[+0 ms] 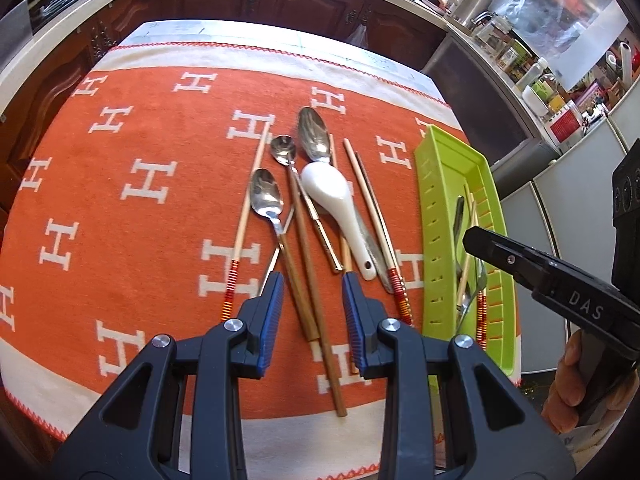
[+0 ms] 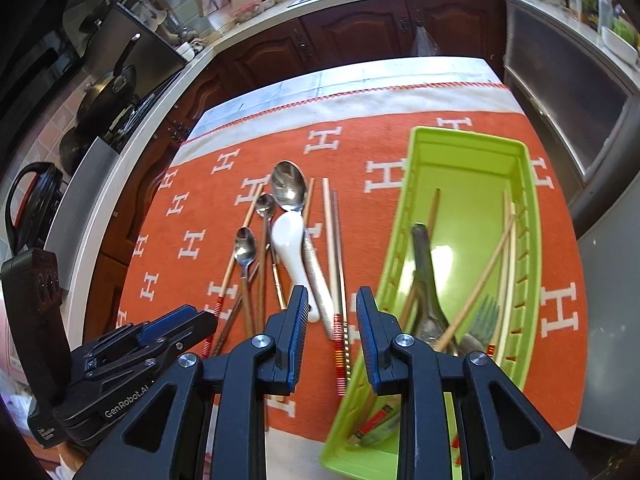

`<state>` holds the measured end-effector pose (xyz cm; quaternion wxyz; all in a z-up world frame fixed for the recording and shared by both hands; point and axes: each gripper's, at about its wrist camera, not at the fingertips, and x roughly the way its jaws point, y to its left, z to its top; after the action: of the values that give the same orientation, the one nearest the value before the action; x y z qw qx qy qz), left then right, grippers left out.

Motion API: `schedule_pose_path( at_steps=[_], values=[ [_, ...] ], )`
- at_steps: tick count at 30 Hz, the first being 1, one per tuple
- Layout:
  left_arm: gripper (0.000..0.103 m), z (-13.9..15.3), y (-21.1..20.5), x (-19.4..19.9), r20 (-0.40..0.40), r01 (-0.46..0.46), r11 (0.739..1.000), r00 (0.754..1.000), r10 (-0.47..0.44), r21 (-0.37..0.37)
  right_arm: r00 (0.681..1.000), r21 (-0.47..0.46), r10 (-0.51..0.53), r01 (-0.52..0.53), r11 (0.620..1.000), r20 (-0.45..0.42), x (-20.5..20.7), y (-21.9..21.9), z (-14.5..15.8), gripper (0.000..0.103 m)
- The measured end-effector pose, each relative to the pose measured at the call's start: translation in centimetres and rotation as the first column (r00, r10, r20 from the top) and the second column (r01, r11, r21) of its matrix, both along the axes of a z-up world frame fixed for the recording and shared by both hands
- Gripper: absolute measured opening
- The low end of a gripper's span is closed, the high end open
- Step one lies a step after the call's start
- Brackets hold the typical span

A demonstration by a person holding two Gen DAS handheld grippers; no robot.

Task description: Organize utensils

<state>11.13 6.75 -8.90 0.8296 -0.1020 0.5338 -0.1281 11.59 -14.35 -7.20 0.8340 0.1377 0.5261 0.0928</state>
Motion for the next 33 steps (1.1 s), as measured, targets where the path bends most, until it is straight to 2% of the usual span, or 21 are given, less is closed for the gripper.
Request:
schedule_pose_path(
  at_steps=[7,12,23,33],
  values=[
    [0.027,-0.8,2.2,0.5,-0.010,-0.041,0.999,0.999,0.041,-0.003,0.999,-0.002,0.029,-0.029,1.000,-0.013,1.6,1.9,-0.2,0.025],
    [0.027,-2.7,2.9,1.4,-0.055,-0.058,0.998,0.997,0.058,0.001,0.999,0.008,0.030,-0.030,1.000,-0.025,3.0,2.6,-0.9,0.025],
    [0.027,-6.0,3.3,3.3,-0.095,-0.086,0.994,0.991,0.093,0.073,0.994,0.028,0.095,-0.094,0.995,-0.048,4.5,5.7,-2.9,0.025],
    [0.026,-6.4,1.6,4.3,-0.037,-0.047,0.987,0.998,0.053,0.153,0.982,0.048,0.182,-0.180,0.983,-0.046,4.4,8.8,-4.2,0.025]
  ],
)
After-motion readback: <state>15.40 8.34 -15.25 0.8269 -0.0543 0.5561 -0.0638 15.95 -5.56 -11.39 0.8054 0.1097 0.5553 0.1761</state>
